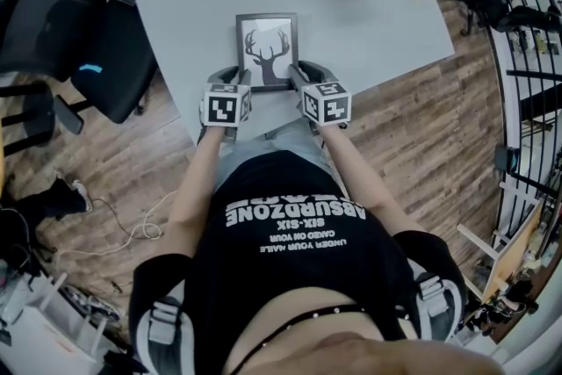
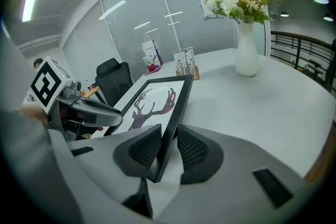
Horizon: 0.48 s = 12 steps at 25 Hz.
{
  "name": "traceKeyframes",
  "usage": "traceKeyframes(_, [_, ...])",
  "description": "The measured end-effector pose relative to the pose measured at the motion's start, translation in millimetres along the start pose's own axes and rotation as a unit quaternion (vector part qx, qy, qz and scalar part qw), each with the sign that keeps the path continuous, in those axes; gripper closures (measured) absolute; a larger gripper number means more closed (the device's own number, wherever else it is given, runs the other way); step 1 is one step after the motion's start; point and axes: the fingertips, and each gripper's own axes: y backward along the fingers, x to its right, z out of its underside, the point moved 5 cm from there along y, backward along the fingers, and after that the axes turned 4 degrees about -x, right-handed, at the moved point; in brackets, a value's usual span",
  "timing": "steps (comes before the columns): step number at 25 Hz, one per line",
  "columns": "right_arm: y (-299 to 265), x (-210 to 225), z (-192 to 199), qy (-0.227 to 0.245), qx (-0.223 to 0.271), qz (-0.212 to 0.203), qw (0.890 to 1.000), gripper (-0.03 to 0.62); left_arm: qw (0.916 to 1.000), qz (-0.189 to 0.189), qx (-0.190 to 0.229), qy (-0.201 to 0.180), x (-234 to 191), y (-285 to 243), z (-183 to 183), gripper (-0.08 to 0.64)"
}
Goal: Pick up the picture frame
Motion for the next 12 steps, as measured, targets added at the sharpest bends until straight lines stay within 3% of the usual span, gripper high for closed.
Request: traceKeyframes(12, [30, -15, -29, 0.012, 0.049, 0.002, 0.999, 0.486, 0.9969, -0.022, 0.062, -0.043, 10, 38, -26, 0.453])
